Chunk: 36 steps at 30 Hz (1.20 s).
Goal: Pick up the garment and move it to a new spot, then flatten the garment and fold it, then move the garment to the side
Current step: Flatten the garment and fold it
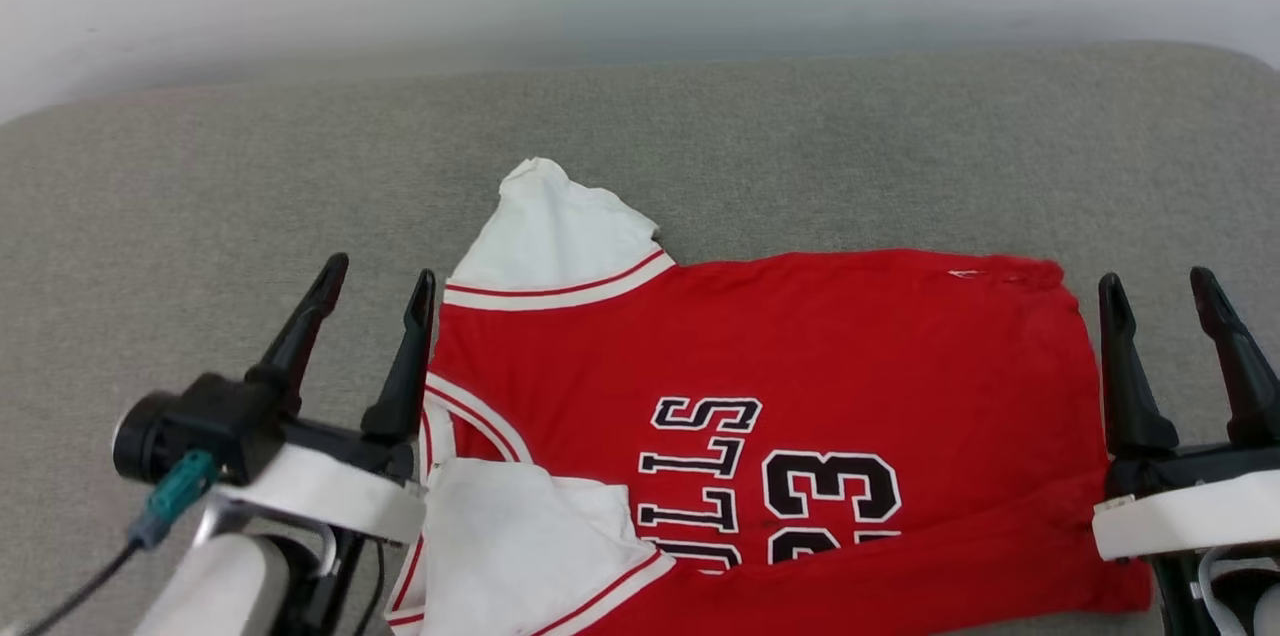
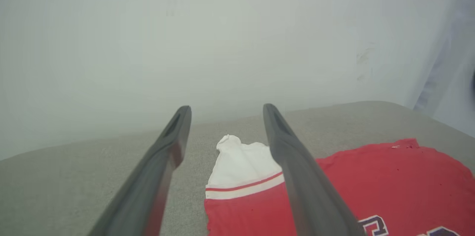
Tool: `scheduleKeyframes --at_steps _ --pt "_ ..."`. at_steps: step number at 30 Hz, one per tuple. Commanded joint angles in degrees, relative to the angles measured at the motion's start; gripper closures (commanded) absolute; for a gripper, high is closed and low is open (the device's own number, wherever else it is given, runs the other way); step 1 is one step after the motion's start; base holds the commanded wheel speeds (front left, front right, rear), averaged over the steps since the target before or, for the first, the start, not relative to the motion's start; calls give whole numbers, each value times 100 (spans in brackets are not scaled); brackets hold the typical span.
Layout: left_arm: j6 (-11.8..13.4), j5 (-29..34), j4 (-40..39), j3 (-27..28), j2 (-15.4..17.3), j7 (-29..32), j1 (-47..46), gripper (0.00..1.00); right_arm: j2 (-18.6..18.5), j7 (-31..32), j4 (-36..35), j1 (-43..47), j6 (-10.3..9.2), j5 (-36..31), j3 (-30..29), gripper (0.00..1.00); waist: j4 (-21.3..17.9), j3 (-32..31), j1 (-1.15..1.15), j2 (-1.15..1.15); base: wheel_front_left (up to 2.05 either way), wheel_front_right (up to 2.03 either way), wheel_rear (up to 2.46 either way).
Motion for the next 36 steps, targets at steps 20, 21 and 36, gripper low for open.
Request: scheduleKeyframes --at_steps 20,21,36 --pt "-1063 -1240 1293 -479 1711 5740 -3906 0 376 -386 283 -745 -5 -22 551 0 -1381 1597 0 0 0 0 0" --pt "-1073 -1309 1340 -525 1741 6047 -4046 0 383 -420 321 -783 -5 -35 576 0 -1421 1649 0 0 0 0 0" --pt "-1002 -1167 1744 -947 2225 7753 -4815 0 412 -755 817 -1040 -5 211 940 0 -1928 2188 0 0 0 0 0"
